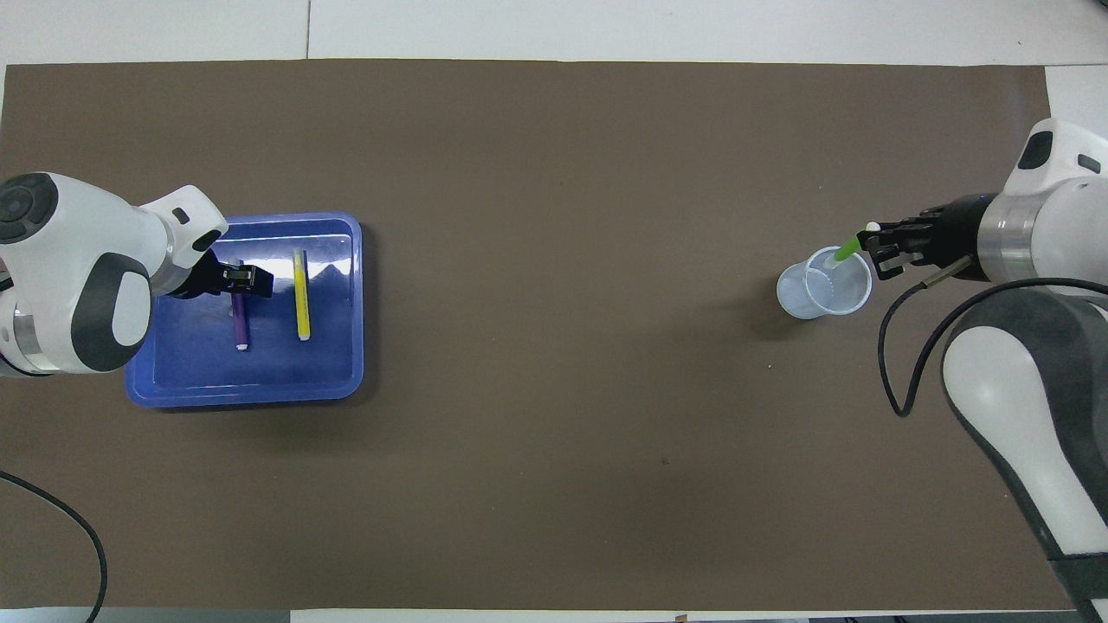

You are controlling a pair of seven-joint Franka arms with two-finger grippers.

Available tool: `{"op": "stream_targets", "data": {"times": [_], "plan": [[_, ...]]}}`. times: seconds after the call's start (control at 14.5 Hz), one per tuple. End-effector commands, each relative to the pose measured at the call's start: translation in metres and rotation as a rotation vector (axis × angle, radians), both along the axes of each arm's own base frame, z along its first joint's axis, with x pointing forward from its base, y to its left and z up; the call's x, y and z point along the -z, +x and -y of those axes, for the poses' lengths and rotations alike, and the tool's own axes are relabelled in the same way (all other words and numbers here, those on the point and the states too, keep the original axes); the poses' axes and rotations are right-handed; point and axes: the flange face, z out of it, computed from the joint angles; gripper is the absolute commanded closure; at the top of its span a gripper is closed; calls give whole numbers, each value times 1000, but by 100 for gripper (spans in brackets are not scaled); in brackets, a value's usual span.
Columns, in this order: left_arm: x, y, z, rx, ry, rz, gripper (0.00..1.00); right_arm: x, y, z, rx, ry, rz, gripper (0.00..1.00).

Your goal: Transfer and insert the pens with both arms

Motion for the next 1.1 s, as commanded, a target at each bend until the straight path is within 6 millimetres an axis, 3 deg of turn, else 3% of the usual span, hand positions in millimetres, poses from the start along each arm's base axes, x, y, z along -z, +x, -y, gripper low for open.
{"op": "stream_targets", "data": {"times": [0.0, 0.21, 0.28, 0.34, 0.48, 0.76, 0.83, 0.9, 0.97, 1.03], "plan": [[8, 1, -6, 37, 30, 26, 23, 14, -13, 5, -8, 6, 0, 100], [10, 2, -10, 64, 61, 34, 23, 28, -25, 12, -11, 1, -17, 100], [10, 3, -9, 63, 59, 42, 28, 31, -28, 12, -11, 1, -23, 100], [15, 3, -9, 63, 56, 36, 31, 32, -29, 12, -11, 1, -26, 91], [17, 3, -10, 62, 55, 33, 40, 33, -30, 12, -14, 1, -35, 62], [17, 3, -10, 62, 55, 32, 68, 29, -27, 12, -16, 2, -33, 34], [17, 3, -10, 62, 55, 32, 78, 21, -22, 11, -20, 3, -25, 25], [17, 3, -10, 63, 56, 32, 95, 9, -15, 10, -23, 5, -22, 11], [17, 3, -10, 63, 56, 32, 100, -5, -8, 5, -31, 9, -24, 0], [16, 3, -11, 61, 56, 32, 100, -15, -4, 1, -34, 13, -26, 0]]}}
